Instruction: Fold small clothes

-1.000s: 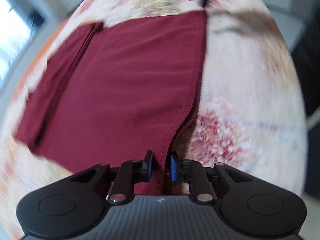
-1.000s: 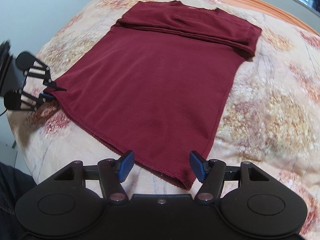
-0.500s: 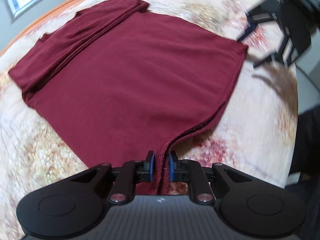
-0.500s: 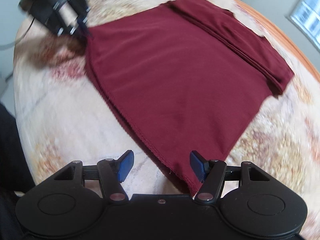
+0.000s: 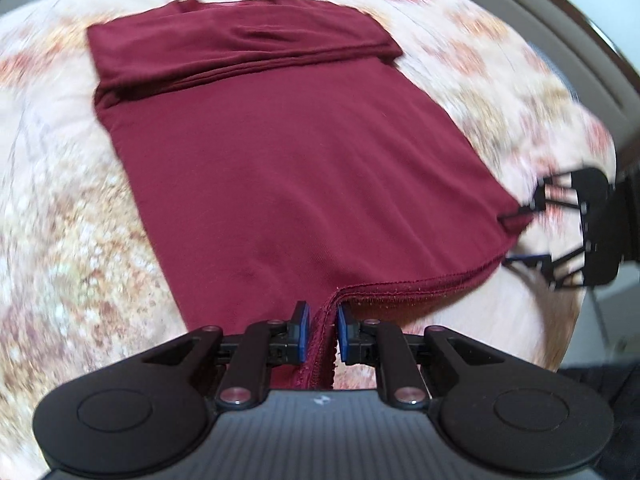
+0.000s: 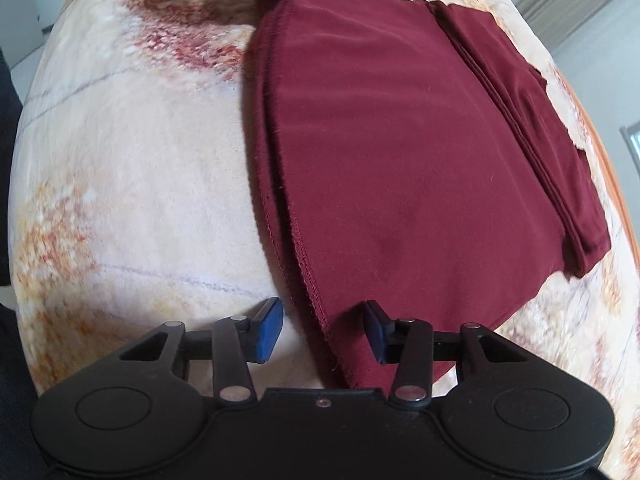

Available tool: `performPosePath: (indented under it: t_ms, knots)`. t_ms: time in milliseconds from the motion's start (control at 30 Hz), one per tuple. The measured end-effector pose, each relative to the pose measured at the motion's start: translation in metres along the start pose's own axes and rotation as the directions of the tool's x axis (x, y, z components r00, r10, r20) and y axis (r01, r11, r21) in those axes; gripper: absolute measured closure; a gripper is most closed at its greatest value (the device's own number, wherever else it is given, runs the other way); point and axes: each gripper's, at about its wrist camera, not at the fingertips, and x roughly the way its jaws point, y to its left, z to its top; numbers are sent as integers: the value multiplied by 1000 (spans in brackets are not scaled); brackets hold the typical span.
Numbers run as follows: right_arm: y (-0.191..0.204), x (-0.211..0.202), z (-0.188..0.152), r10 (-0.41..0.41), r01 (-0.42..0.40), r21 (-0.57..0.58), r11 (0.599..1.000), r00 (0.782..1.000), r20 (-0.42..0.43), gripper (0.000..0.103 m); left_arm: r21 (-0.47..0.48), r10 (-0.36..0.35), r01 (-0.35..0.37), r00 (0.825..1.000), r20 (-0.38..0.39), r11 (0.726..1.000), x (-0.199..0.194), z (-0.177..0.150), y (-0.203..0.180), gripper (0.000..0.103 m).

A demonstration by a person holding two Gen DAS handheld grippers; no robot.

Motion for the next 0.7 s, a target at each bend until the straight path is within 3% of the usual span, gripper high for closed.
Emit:
performPosePath:
  t_ms: [167, 467, 700]
  knots:
    - [-11, -6, -2, -2, 1, 59, 998, 1000, 14, 90, -62, -20, 21, 1000, 18, 998, -5, 2, 11, 87]
    - [-51, -25, 2, 53, -70, 230, 971, 996, 78, 95, 56, 18, -17, 1000, -14, 998, -7, -1, 1, 87]
    - [-76, -27, 6, 99, -129, 366, 921, 990, 99, 95, 136, 53, -48, 998, -34, 990, -2, -6, -12, 86]
